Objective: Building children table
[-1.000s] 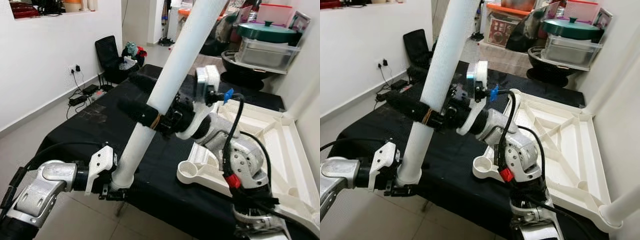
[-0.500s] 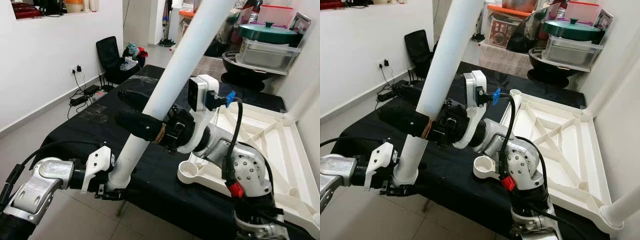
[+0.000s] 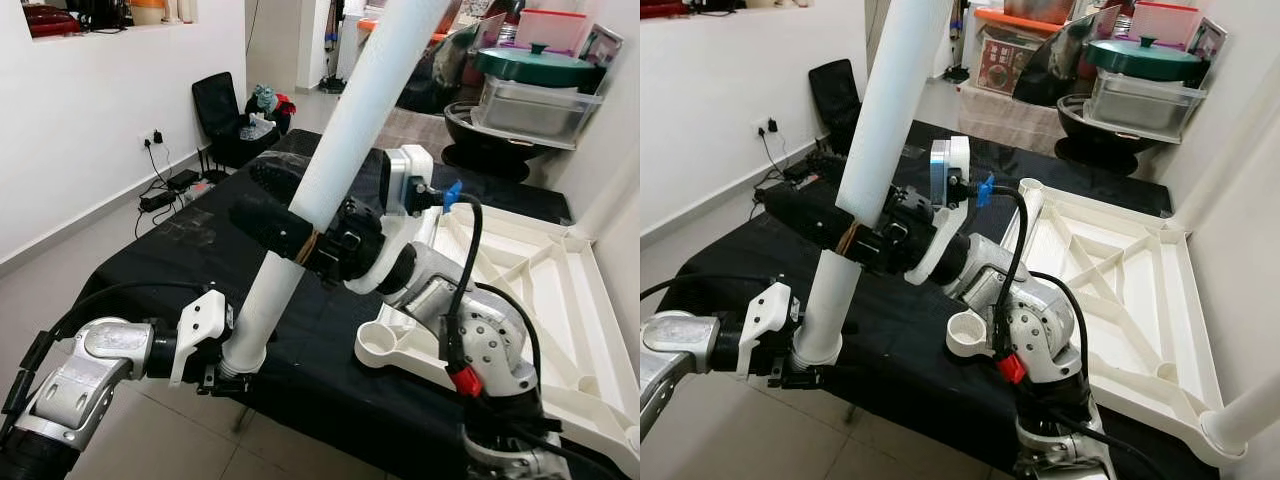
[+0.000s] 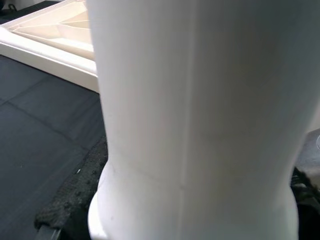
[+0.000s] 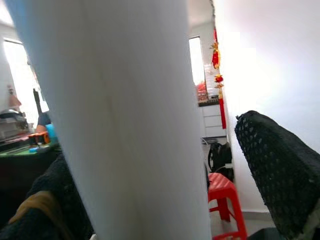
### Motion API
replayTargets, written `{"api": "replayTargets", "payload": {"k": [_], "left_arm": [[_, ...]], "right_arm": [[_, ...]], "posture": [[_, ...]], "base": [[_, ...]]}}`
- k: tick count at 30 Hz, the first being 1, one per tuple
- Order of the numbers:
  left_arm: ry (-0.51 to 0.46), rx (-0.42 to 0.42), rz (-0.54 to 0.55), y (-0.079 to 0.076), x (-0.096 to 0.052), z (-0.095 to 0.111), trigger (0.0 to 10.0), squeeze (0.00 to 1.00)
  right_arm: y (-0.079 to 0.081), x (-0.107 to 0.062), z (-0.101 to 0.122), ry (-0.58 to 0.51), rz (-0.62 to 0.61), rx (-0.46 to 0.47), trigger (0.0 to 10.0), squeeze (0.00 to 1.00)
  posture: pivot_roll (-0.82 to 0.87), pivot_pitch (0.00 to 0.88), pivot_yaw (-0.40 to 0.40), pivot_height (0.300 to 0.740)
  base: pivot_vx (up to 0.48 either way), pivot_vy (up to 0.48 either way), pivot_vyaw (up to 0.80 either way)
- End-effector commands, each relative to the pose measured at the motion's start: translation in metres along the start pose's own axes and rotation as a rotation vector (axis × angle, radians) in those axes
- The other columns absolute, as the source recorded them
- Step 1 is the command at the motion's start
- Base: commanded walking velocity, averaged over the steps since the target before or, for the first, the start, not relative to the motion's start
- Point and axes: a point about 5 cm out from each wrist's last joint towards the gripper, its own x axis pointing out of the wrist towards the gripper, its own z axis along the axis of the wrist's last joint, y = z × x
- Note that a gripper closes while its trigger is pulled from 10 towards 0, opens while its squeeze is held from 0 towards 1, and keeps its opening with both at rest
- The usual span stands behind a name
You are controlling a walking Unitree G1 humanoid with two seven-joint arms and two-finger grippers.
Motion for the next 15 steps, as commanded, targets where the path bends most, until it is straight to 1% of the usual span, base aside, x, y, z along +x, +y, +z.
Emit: {"api": "replayTargets", "payload": {"k": [1,3,4,7,8,12,15], "left_arm": [[-0.012,0.018,-0.011,0.001,0.0046,0.0039,10.0,0.0],[-0.012,0.017,-0.01,0.0011,0.0046,0.0039,10.0,0.0],[-0.013,0.016,-0.008,0.0009,0.0047,0.0037,10.0,0.0],[-0.015,0.015,-0.007,0.0007,0.0048,0.0036,10.0,0.0],[-0.018,0.013,-0.003,-0.0001,0.0051,0.0034,10.0,0.0],[-0.019,0.013,-0.003,-0.0001,0.0052,0.0034,10.0,0.0],[-0.024,0.01,0.001,-0.0006,0.0057,0.0036,10.0,0.0]], "right_arm": [[0.0022,0.003,0.0021,-0.001,-0.001,-0.027,10.0,0.0],[0.0023,0.0031,0.002,-0.001,-0.003,-0.029,10.0,0.0],[0.0022,0.0026,0.0022,-0.014,-0.004,-0.024,0.0,0.0],[0.0022,0.0021,0.0025,-0.023,-0.004,-0.024,0.0,0.0],[0.0024,0.0016,0.0039,-0.043,-0.008,-0.034,0.0,0.0],[0.0022,0.0016,0.0043,-0.049,-0.012,-0.037,0.0,0.0],[0.002,0.0006,0.0064,-0.06,-0.042,-0.079,0.0,0.0]], "posture": [[0.07,0.0,-0.083,0.74],[0.07,0.0,-0.084,0.74],[0.07,0.0,-0.085,0.74],[0.07,0.0,-0.085,0.74],[0.07,0.0,-0.085,0.74],[0.07,0.0,-0.085,0.74],[0.07,0.0,-0.081,0.74]], "base": [[0.0,0.0,0.0],[0.0,0.0,0.0],[0.0,0.0,0.0],[0.0,0.0,0.0],[0.0,0.0,0.0],[0.0,0.0,0.0],[0.0,0.0,0.0]]}}
